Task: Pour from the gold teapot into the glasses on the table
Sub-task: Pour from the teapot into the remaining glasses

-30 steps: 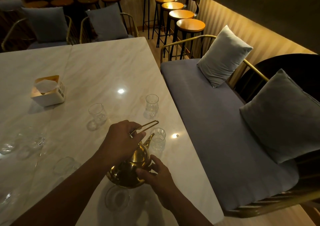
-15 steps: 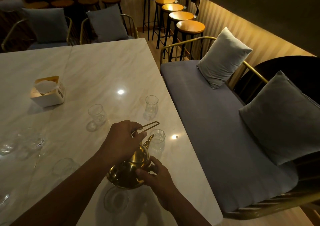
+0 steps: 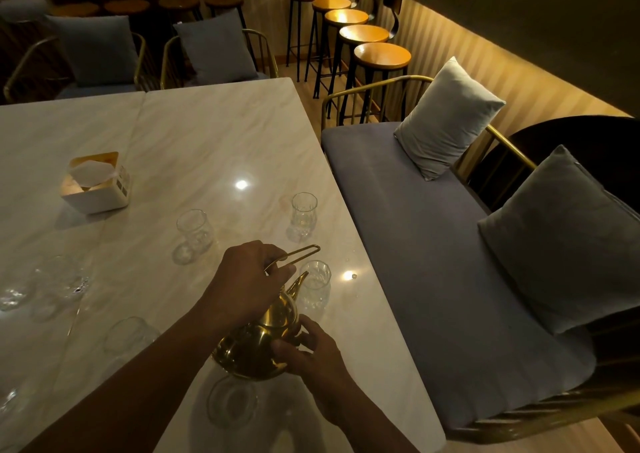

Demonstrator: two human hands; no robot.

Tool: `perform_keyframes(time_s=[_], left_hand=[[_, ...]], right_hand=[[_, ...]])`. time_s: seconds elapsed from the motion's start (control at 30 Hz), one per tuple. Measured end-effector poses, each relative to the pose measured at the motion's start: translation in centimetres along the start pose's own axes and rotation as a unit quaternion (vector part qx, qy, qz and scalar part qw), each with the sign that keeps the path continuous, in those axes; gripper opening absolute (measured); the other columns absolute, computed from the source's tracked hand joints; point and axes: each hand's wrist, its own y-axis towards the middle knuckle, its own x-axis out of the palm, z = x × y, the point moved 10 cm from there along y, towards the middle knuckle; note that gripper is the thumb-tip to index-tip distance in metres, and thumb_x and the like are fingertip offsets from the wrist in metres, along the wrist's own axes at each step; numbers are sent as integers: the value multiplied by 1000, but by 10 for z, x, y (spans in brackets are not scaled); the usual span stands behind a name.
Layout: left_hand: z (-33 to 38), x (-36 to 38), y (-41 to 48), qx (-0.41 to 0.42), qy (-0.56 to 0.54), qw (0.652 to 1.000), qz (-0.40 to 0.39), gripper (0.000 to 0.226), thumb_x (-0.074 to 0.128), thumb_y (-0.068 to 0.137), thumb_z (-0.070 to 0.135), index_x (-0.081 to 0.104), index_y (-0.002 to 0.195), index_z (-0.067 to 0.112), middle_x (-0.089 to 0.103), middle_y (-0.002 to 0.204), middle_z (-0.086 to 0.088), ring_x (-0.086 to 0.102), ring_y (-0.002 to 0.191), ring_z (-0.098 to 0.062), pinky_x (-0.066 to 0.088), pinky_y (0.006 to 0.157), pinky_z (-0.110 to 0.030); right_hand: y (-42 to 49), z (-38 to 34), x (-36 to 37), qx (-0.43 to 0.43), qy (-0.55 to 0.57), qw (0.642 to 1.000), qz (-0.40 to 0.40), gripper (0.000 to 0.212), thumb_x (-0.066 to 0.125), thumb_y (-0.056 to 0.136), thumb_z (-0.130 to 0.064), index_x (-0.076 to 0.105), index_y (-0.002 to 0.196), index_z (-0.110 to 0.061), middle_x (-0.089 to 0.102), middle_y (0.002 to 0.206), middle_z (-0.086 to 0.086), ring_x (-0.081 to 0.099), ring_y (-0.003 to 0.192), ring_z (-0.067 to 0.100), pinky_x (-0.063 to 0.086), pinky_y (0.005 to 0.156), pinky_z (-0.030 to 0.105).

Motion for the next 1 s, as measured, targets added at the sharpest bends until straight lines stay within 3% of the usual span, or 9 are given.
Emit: perform_keyframes(time_s=[0.47,0.63,0.73,1.0], left_hand=[[-1,4,5,-2,7,1000,-12,38,73,88,34,72,120,15,72,113,-3,63,91,-10,49,81,-23],[-3,7,5,-9,5,1000,-15,38,74,87,33,72,120,14,72,111,-3,63,89,-9,47,79,-21],[-3,7,6,-9,8,1000,-14,38,74,87,33,72,119,15,72,109,-2,62,87,-8,45,78,-19],[-7,8,5,-9,13,1000,-9,38,74,87,34,71,120,15,71,108,-1,63,88,-8,46,79,-21]], right_hand=[[4,-1,-1,-9,-4,1000,-9,91,85,58,-56,47,137,-35,52,136,-3,59,107,15,54,94,40],[6,2,-1,-1,-9,1000,-10,89,85,60,-53,46,138,-35,55,133,-4,60,106,16,56,91,36],[6,4,-1,3,-6,1000,-8,94,87,57,-56,46,139,-34,55,135,-1,59,113,19,56,92,42],[6,1,-1,5,-9,1000,-22,92,85,57,-56,46,138,-34,54,134,-4,59,107,14,55,93,38]])
